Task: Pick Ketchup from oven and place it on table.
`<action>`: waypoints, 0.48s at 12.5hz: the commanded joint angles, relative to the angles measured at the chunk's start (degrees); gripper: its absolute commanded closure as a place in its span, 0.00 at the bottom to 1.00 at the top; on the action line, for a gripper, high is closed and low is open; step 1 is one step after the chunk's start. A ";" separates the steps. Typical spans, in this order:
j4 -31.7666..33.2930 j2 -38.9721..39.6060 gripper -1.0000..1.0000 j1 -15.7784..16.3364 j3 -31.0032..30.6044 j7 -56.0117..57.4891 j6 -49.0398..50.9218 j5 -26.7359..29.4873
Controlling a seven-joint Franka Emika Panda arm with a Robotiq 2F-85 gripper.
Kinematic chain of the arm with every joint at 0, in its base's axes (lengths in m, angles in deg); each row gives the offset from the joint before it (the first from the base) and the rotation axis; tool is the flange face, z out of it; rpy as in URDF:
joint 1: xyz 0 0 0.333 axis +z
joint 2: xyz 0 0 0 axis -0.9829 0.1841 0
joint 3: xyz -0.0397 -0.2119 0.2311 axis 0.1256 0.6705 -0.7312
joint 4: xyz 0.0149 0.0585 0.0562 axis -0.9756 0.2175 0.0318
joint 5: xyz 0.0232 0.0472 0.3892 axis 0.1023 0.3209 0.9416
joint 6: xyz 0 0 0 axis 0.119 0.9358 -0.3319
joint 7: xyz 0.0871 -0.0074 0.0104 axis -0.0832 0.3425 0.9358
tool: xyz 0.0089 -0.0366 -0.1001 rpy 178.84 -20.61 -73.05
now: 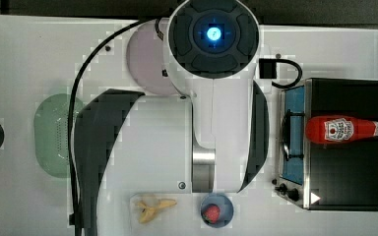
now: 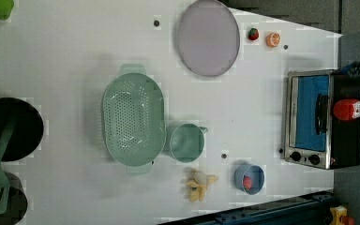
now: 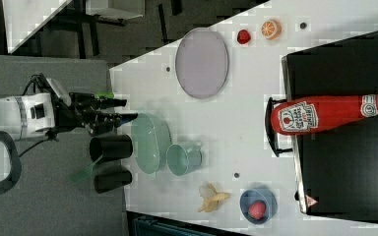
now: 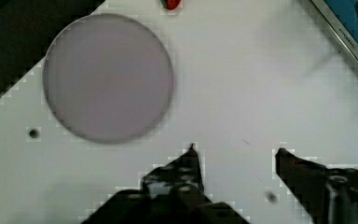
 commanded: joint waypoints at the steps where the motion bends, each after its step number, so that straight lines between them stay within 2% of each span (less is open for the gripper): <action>1: 4.93 -18.28 0.21 -1.48 0.64 2.88 12.06 0.18; 3: 4.94 -18.18 0.00 -1.58 0.83 2.88 11.79 0.13; 6: 4.93 -17.16 0.00 -2.68 3.21 2.88 10.49 -0.58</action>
